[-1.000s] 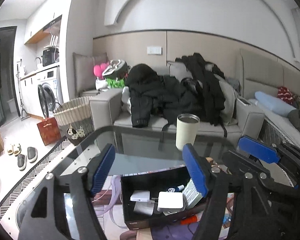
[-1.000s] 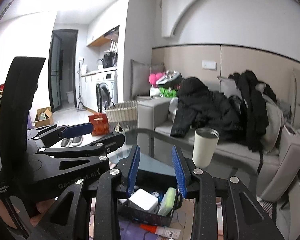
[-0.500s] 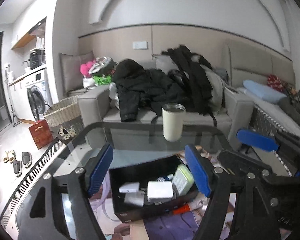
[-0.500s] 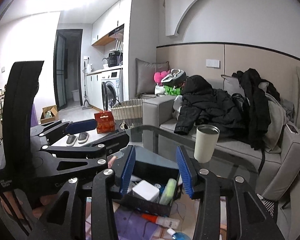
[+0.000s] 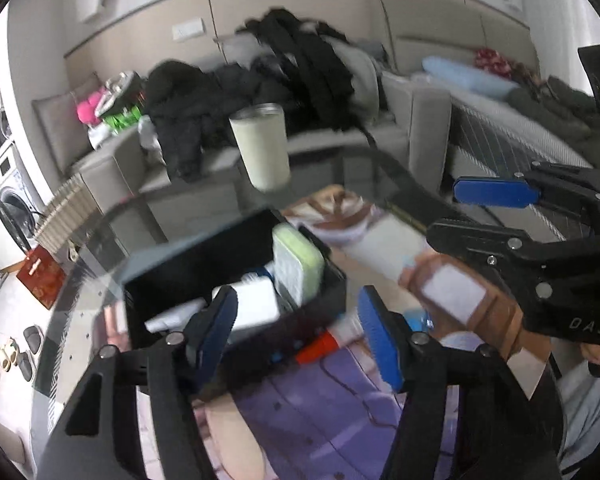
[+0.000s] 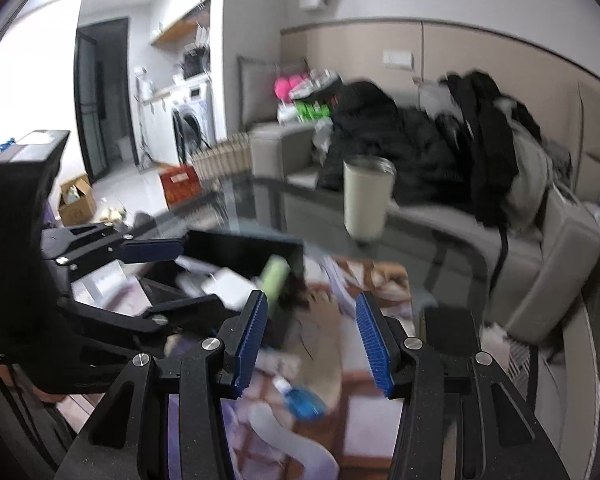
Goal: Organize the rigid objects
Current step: 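Move both open grippers back toward the remaining bottles on the mat, then grasp the white glue bottle with the left gripper while the right grasps the small blue bottle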
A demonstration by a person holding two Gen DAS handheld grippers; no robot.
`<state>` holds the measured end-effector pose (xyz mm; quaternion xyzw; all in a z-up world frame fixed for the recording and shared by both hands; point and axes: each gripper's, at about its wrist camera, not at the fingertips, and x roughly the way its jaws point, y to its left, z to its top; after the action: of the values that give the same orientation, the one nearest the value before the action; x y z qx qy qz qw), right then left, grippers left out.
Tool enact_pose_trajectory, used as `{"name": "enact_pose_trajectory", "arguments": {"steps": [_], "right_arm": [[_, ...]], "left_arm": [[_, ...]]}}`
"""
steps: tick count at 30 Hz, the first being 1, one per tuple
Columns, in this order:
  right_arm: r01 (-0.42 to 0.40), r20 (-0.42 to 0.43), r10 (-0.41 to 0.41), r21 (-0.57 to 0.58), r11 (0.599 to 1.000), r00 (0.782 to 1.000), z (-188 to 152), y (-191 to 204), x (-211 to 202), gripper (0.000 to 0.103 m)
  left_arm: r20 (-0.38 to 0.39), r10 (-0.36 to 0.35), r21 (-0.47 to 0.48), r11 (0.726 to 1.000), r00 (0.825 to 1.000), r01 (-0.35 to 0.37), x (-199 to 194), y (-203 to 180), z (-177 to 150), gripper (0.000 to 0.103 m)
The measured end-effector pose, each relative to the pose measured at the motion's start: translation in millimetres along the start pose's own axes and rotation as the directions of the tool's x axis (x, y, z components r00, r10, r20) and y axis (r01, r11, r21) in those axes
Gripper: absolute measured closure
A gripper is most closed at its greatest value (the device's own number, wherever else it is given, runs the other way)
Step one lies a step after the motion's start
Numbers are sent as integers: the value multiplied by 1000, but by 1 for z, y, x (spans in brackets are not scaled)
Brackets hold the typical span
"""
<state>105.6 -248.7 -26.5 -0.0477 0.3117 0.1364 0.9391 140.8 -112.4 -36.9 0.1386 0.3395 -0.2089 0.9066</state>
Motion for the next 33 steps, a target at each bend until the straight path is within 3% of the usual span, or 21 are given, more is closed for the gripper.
{"name": "enact_pose_trajectory", "arguments": {"steps": [7, 12, 18, 26, 28, 29, 30, 33], "right_arm": [[-36, -142, 35, -4, 999, 989, -24, -8, 37, 56], [-57, -236, 61, 25, 998, 970, -36, -12, 61, 56], [-82, -299, 93, 49, 995, 950, -46, -17, 80, 56], [-119, -342, 133, 64, 991, 930, -53, -15, 91, 56], [-129, -352, 148, 75, 989, 924, -55, -16, 94, 56], [-137, -358, 157, 81, 987, 920, -57, -16, 96, 56], [-145, -365, 166, 83, 986, 916, -58, -15, 97, 56], [-158, -370, 171, 66, 985, 913, -58, -11, 99, 60]], "left_arm": [[-105, -48, 60, 997, 993, 54, 26, -24, -12, 46], [-194, -94, 50, 993, 976, 105, 50, -26, -16, 54], [-248, -122, 56, 989, 961, 140, 71, -27, -20, 57], [-260, -129, 66, 986, 957, 151, 80, -29, -17, 58], [-266, -137, 52, 986, 954, 156, 82, -26, -16, 64], [-282, -154, 38, 984, 947, 172, 84, -25, -17, 75], [-300, -184, 10, 981, 936, 196, 88, -23, -19, 78], [-303, -186, 10, 980, 935, 198, 88, -24, -18, 84]]}}
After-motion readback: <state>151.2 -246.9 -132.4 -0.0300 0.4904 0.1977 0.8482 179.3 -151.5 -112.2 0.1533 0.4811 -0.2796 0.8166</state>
